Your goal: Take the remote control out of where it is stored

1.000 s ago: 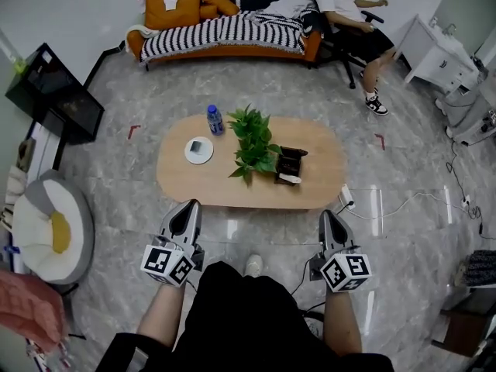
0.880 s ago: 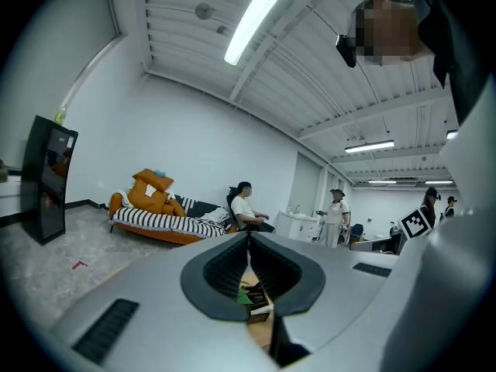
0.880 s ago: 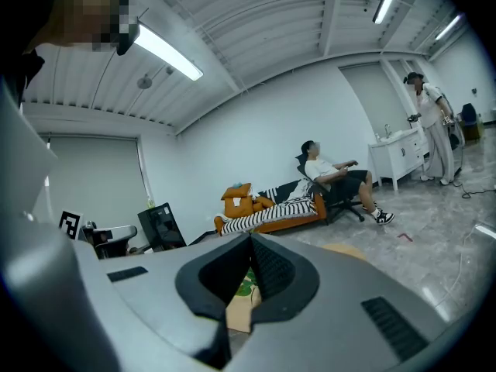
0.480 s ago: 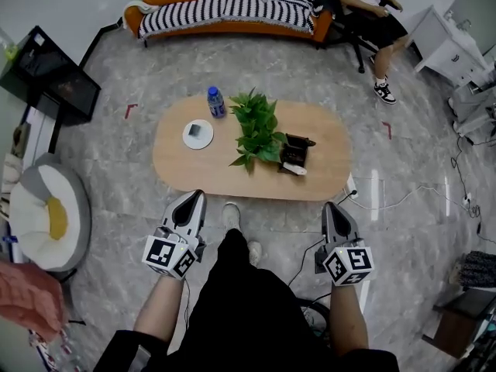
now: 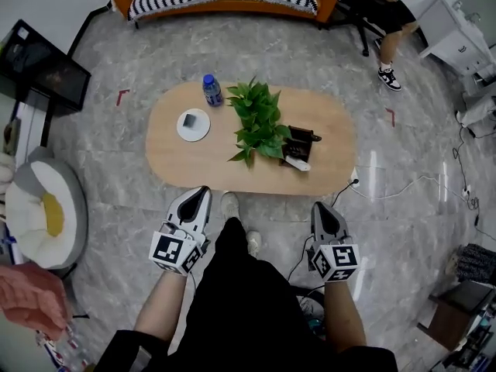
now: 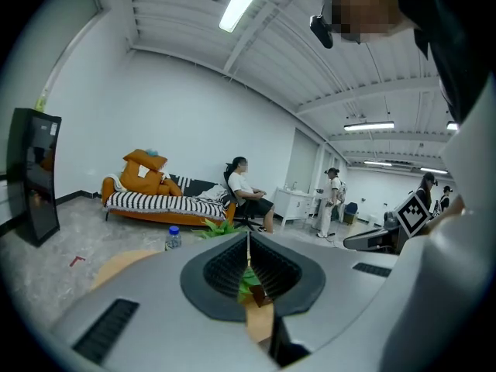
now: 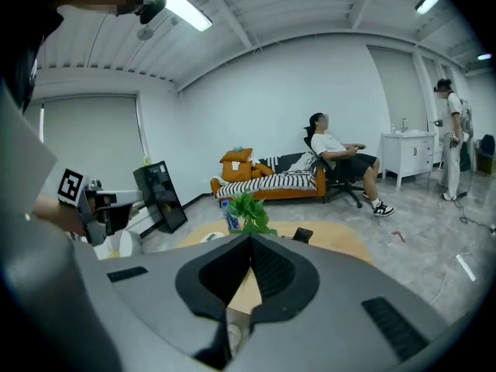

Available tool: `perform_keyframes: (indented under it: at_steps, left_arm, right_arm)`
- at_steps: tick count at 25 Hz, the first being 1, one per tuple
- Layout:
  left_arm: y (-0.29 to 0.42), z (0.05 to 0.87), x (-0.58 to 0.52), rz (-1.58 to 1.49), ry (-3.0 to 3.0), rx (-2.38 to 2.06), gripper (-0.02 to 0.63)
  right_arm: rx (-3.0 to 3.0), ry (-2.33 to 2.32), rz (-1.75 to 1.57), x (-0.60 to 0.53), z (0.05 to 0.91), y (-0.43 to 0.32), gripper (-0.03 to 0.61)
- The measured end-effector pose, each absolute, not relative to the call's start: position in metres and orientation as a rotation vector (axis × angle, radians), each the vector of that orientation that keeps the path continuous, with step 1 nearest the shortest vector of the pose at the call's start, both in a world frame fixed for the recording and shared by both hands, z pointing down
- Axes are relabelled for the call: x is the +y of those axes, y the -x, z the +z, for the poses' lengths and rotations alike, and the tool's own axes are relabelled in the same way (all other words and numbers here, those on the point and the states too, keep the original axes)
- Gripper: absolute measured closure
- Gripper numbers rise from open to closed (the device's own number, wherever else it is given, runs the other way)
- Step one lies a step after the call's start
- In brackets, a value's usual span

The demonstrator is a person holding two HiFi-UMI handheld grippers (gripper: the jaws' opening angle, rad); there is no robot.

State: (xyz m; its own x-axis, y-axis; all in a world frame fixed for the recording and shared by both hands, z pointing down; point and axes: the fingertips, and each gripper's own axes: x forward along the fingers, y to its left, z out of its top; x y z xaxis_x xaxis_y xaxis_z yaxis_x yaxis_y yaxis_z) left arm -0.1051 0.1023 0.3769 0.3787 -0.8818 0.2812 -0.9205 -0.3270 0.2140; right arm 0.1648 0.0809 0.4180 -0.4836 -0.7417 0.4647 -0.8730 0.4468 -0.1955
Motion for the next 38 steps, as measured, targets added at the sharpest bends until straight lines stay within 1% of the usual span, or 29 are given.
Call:
perform_keyframes:
  at_steps: [4, 8, 13, 22, 23, 27, 30, 34, 38]
  left_arm:
    - [0.1, 0.394, 0.084, 0.2, -2.325, -1.514, 0.598]
    - [0.095, 0.408, 0.065, 0.249, -2.355, -1.432, 0.598]
    - [0.104, 0.423, 0.043, 0.267, -2.347, -1.389, 0.598]
    - [0.121, 0.449, 0.017, 0.316, -2.339, -1.298, 0.598]
    - [0.121, 0.451, 0.013, 0.318, -2.345, -1.286, 0.598]
    - [0.124, 0.464, 0.002, 0.342, -2.36, -1.236, 0.598]
    - [0.127, 0.472, 0.001, 0.353, -2.358, -1.196, 0.598]
    - [0.136, 0.483, -0.003, 0.374, -2.357, -1.169, 0.598]
    - [0.133, 0.49, 0.001, 0.367, -2.352, -1.149, 0.598]
  right_arm:
    - [-2.289, -1.376, 0.52, 0.061, 0.451, -0.161, 0.571]
    - [-2.226, -1.401, 0.494, 0.039, 0.465, -0.158, 0.571]
    - [-2.218, -1.387, 0.548, 0.021, 0.479, -0.14, 0.571]
    - [-2.144, -1.323, 0.497, -0.011, 0.506, -0.115, 0.569]
    - [-2.129, -1.302, 0.485, -0.016, 0.513, -0.114, 0.562]
    - [-2.04, -1.185, 0.407, -0.034, 0.555, -0.112, 0.49]
    - [-1.96, -1.075, 0.287, -0.039, 0.58, -0.114, 0.478]
    - [-1.917, -0.927, 0.188, -0.05, 0.611, -0.105, 0.439]
    - [-1.835, -0.827, 0.085, -0.056, 0.634, -0.113, 0.436]
